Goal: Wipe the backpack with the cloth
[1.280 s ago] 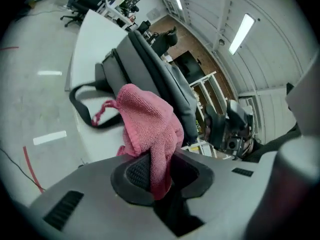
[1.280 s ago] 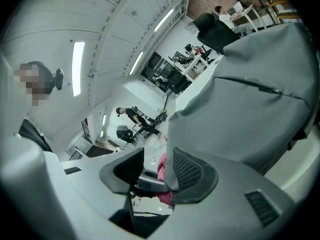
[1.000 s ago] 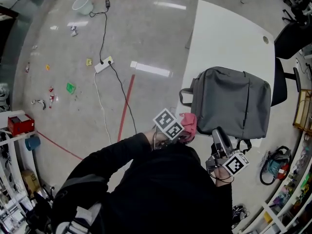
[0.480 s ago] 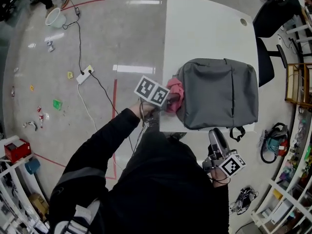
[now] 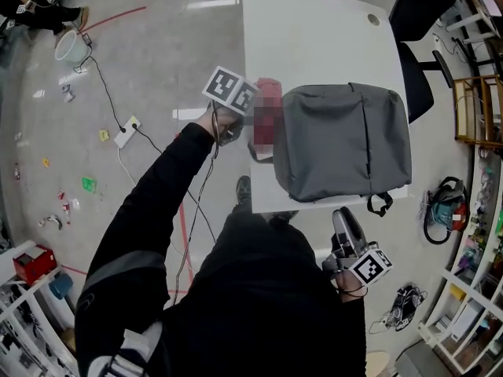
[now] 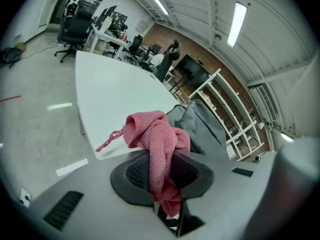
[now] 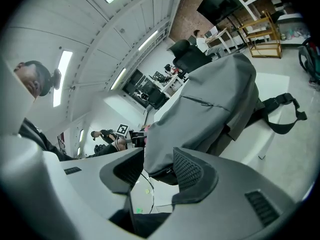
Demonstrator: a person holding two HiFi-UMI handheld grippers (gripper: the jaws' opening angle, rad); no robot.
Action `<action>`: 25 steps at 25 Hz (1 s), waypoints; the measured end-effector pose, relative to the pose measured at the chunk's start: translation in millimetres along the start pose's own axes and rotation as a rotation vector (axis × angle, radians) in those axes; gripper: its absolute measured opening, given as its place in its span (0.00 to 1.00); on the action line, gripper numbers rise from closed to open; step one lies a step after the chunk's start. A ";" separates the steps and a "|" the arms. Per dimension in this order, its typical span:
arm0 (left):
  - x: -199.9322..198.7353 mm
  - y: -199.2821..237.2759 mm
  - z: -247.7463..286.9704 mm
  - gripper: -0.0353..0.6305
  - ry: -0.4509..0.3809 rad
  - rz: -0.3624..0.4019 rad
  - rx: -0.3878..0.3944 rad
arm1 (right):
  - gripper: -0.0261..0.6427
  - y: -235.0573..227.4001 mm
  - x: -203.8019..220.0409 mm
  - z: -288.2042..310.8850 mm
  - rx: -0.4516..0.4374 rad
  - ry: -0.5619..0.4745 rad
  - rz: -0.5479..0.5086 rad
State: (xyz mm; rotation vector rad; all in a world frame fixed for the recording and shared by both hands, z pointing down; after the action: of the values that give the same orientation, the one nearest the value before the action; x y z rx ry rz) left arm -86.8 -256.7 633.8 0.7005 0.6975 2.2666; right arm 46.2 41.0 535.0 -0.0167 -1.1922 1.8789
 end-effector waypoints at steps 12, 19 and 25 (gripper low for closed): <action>62.0 -39.9 32.8 0.18 -0.079 -0.232 0.114 | 0.32 -14.2 -10.7 3.9 -0.076 0.080 -0.027; 117.9 -96.6 59.7 0.18 -0.107 -0.330 0.117 | 0.32 -10.4 -16.3 24.1 -0.174 0.168 -0.060; 182.8 -144.6 85.4 0.18 -0.060 -0.376 0.106 | 0.32 2.0 -4.6 38.3 -0.221 0.232 -0.092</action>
State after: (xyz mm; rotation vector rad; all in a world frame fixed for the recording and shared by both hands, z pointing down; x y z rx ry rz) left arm -88.0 -9.5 655.4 0.6246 0.8477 1.8699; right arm 31.0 9.9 552.2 -0.2885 -1.2109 1.6099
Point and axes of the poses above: the fingertips, and each gripper's own axes: z forward along the fingers, y to its left, x out of its underside, the point moved 1 cm from there along -z, backward along the fingers, and after that the axes turned 14 degrees about y, right-handed, at the moved point
